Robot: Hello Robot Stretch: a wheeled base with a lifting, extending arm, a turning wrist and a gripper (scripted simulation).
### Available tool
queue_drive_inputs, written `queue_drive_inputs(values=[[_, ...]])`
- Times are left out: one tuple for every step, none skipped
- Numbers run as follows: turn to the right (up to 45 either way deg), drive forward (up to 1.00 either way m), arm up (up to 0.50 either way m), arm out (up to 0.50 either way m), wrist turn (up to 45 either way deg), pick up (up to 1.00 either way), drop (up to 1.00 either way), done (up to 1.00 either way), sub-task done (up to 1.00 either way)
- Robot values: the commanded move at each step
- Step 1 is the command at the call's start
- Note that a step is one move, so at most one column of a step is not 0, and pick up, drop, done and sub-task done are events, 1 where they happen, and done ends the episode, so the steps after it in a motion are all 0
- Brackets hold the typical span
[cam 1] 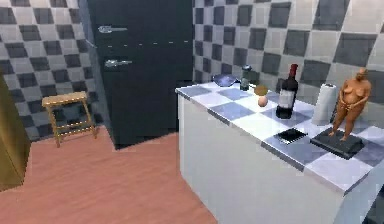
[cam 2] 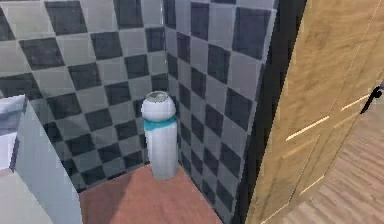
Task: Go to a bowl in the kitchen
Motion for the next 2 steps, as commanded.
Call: queue_drive_inputs(values=[[0.0, 0.60, 0.00, 0.00, 0.0, 0.00, 0.00, 0.00, 0.00], [12.0, 0.00, 0.00, 0.00, 0.0, 0.00, 0.00, 0.00, 0.00]])
